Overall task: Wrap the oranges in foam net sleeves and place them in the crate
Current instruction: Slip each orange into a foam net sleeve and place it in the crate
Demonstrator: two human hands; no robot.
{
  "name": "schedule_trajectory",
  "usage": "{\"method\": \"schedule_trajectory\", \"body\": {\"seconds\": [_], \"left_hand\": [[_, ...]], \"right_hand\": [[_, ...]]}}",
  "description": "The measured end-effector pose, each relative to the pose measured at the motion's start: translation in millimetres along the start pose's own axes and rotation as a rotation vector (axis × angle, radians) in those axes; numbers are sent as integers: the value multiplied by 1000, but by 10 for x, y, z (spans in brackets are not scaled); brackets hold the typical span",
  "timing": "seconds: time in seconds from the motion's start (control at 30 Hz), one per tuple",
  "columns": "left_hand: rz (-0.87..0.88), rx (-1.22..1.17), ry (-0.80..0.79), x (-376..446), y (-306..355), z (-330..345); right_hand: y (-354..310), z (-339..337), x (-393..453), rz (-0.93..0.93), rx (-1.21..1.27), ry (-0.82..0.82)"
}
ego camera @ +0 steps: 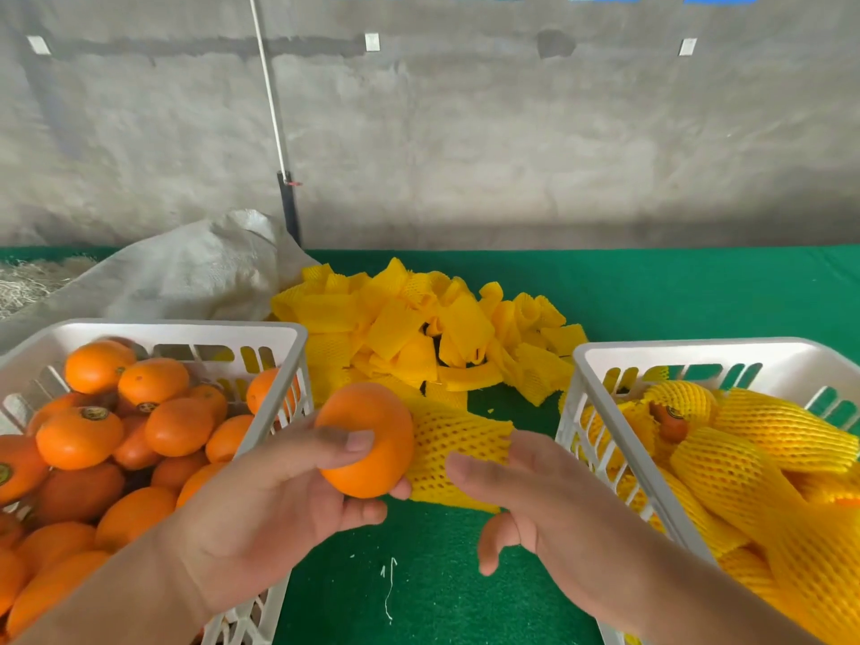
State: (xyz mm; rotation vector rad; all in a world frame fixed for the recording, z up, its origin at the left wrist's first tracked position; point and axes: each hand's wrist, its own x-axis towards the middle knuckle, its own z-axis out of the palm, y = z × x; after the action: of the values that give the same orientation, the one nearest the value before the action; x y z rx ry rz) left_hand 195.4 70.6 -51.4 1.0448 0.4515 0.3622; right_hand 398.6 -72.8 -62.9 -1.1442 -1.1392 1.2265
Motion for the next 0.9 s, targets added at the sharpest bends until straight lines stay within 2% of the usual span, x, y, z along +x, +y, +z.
{"method": "schedule_trajectory", "body": {"seconds": [0.17,0.37,0.43,0.53,0.67,0.8,0.9], "left_hand": [[40,-46,67,22,25,-12],[44,-106,-24,18,16,-59],[68,-96,6,35,0,-65],[72,-12,154,82,-28,-75],[39,152,303,121,-99,-77],[-118,364,346,142,-158,-54],[-130,449,333,146,-151,-52]], "right_hand": [[-67,31,11,86,-182,159],[-129,126,17,80,-234,162],[-123,125,4,48,-228,161],[-126,103,-15,19,-200,134],[-118,115,-21,-5,-177,-8],[-57,124,-8,24,-252,-20],[-2,125,-18,55,-291,-3]]}}
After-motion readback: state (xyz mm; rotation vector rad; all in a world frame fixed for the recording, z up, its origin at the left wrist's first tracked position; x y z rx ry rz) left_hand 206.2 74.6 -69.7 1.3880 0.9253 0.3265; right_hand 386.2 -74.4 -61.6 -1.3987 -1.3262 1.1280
